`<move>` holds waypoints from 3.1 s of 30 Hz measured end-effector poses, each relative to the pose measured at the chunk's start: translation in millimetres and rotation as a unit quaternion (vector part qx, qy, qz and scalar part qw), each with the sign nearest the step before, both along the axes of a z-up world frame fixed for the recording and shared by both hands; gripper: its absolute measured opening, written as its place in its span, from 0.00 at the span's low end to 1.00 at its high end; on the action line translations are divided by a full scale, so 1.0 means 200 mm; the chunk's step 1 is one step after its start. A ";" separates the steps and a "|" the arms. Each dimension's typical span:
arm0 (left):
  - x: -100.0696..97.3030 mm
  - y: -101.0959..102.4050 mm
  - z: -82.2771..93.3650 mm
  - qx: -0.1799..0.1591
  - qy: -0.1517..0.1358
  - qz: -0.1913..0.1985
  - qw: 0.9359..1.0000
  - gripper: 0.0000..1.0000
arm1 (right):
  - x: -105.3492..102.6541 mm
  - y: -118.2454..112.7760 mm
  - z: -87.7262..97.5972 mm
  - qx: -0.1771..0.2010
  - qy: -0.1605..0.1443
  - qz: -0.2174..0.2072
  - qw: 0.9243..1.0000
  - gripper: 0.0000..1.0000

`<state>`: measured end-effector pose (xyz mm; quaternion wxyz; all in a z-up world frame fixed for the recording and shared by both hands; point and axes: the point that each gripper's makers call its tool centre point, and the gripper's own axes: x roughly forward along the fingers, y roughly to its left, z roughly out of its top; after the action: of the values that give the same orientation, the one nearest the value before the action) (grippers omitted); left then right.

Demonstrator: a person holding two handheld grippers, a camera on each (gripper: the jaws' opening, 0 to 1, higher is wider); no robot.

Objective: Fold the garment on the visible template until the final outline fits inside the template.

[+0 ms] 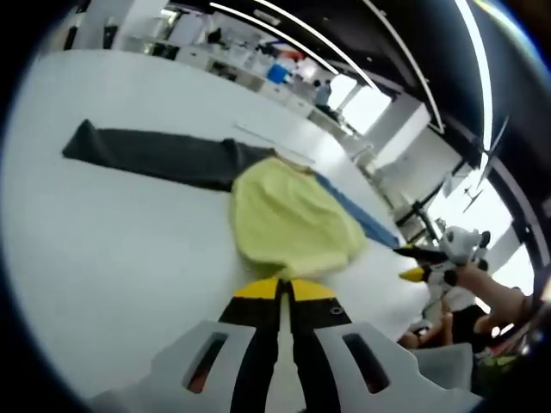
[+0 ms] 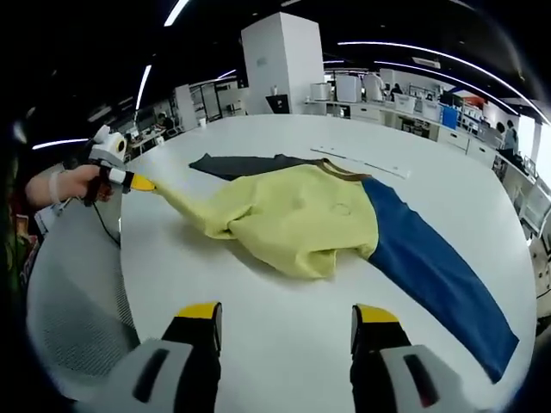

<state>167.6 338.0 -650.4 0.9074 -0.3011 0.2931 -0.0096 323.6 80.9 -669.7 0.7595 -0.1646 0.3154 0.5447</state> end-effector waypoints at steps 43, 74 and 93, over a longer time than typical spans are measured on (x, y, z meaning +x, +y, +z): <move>-0.06 0.00 -0.07 -0.031 0.018 0.033 0.999 0.00 | 0.16 0.23 -0.19 -0.011 0.062 0.000 0.998 0.00; -0.05 0.00 -0.07 -0.040 0.014 0.041 0.998 0.00 | 0.10 0.29 -0.12 0.012 0.066 0.002 0.998 0.00; 0.04 0.05 -0.03 -0.036 0.000 0.039 0.999 0.00 | 0.40 0.67 0.21 0.084 0.081 -0.028 0.993 0.00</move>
<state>176.6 348.1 -656.3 0.8955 -0.3450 0.2808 0.0151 404.3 215.1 -628.2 0.7576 -0.0462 0.3337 0.5591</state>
